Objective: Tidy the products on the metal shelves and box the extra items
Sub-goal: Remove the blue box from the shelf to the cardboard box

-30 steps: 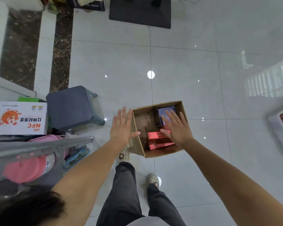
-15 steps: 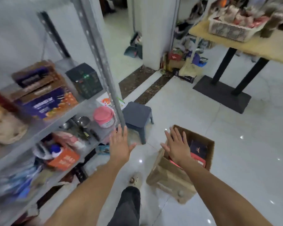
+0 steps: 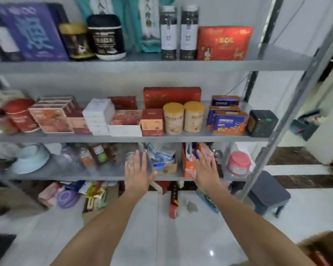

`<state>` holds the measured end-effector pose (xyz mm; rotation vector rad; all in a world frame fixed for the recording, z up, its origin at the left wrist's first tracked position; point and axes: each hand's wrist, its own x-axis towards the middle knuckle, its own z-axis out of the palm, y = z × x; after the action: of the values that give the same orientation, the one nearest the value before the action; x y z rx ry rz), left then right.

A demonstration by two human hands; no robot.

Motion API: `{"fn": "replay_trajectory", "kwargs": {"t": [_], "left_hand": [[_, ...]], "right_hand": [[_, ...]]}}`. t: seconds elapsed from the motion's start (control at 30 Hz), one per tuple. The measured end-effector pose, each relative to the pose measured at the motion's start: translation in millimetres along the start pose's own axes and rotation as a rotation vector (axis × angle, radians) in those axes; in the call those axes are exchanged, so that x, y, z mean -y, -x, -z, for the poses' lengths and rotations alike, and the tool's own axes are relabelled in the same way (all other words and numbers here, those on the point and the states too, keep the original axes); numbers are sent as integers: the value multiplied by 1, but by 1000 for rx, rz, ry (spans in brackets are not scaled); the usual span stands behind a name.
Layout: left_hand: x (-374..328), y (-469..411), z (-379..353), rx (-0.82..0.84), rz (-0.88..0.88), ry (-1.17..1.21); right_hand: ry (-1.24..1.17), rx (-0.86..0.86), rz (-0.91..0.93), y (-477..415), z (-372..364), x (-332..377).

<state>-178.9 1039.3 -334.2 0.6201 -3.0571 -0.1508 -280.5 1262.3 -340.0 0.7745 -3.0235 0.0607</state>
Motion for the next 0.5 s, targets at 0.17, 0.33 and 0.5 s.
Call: {"fn": "replay_trajectory", "kwargs": {"t": [0.17,0.33,0.5], "left_hand": [[145,25,28,-71,128,-19],[296,41,53,-80,211,-49],[400,49,78,-80,297,-56]], "right_hand": [[11,-63,164,-31,23,150],[-26,-50,217,-56,29,290],[-8,-135,278,-79,38,383]]}}
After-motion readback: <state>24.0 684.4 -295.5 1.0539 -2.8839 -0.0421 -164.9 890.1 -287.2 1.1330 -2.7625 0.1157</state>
